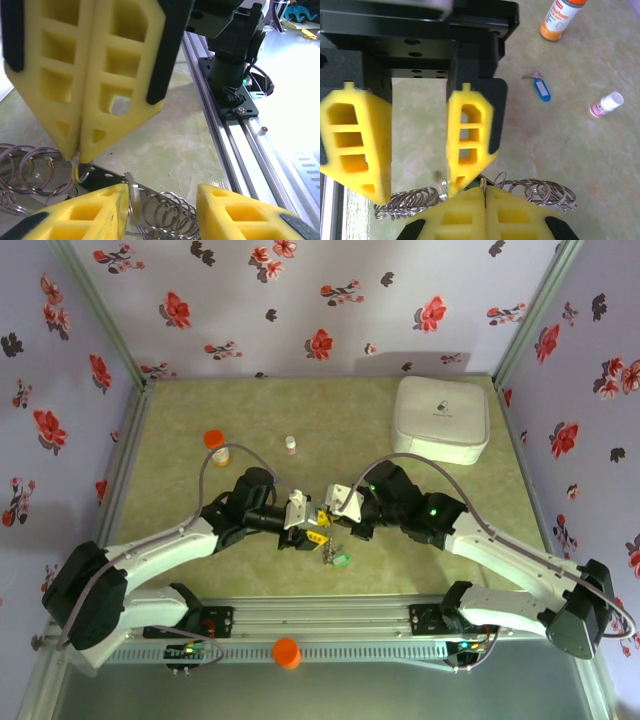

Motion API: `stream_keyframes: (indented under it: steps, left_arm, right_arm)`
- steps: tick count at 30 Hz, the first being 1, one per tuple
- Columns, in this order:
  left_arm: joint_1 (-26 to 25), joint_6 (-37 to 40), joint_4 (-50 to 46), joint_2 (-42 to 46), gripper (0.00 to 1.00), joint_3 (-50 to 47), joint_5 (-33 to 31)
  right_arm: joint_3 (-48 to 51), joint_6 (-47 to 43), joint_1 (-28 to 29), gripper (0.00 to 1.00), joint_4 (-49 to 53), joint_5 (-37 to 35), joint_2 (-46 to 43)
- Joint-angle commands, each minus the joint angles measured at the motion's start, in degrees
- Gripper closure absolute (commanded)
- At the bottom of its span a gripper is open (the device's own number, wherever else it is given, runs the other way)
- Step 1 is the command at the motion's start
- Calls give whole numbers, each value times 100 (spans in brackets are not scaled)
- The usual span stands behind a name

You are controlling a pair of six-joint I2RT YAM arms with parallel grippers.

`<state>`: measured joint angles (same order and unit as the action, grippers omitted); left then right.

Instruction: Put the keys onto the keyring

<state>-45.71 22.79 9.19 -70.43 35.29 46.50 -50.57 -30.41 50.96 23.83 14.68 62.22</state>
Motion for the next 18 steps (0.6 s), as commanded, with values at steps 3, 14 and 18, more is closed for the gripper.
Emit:
stream_keyframes:
  steps: [3,14,18]
  left_arm:
    - [-134,-58,53,331,62,-183,-111]
    - [-173,-75,359,1070,59,-532,-1663]
    - [-157,-136,474,964,58,-438,-1755]
  right_arm:
    - [-135,213,45,100,-108,-399,110]
    - [-79,-55,43,100,49,57,38]
    - [-82,-204,96,100,68,211,56]
